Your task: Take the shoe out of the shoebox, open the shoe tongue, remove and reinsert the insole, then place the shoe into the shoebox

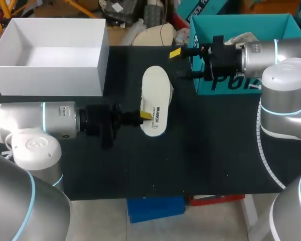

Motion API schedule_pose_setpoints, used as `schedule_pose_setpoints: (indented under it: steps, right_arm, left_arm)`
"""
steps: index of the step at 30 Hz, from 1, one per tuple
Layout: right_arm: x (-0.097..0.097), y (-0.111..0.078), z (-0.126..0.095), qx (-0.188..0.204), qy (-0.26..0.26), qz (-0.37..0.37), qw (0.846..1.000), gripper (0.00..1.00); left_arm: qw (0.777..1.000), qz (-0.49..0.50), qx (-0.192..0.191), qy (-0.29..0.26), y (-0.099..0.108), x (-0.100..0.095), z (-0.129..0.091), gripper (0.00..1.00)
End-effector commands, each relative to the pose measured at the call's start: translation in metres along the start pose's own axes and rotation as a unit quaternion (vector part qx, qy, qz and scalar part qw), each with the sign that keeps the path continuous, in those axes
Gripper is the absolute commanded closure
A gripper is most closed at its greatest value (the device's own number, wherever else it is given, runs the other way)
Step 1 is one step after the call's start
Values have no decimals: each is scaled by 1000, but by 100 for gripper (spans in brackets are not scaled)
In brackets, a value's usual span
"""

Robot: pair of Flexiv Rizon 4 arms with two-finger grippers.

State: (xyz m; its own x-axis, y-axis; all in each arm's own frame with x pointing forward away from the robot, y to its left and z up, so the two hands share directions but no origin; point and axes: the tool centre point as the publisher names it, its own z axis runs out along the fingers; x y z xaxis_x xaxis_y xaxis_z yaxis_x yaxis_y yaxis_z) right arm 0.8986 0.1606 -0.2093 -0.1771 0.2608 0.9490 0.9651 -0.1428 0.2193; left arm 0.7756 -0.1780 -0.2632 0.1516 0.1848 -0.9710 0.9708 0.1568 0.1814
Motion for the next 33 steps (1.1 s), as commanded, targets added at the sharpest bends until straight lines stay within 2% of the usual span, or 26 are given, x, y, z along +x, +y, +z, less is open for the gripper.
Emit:
schedule_pose_setpoints:
  steps: [1, 10, 12, 22, 25, 27, 33]
  right_arm:
    - [0, -1, 1, -2, 0, 0, 1000, 0]
    - [0, -1, 1, -2, 0, 0, 1000, 0]
    - [0, -1, 1, -2, 0, 0, 1000, 0]
    - [-1, 0, -2, -2, 8, -1, 1000, 0]
    - [-4, 0, -6, 11, 42, 4, 999, 0]
    - [-6, -1, -7, 34, 81, 16, 996, 0]
    - [-8, -9, -2, 83, 97, 48, 991, 0]
  left_arm:
    - [1000, -3, 9, 0, 33, 3, 26, 100]
    - [1000, 5, 13, -8, 58, -6, 32, 100]
    - [1000, -3, 23, -13, 59, -8, 32, 100]
    - [1000, -3, 23, -13, 59, -8, 32, 100]
    - [1000, -3, 23, -13, 59, -8, 32, 100]
    - [1000, -3, 23, -13, 59, -8, 32, 100]
    - [1000, -3, 23, -13, 59, -8, 32, 100]
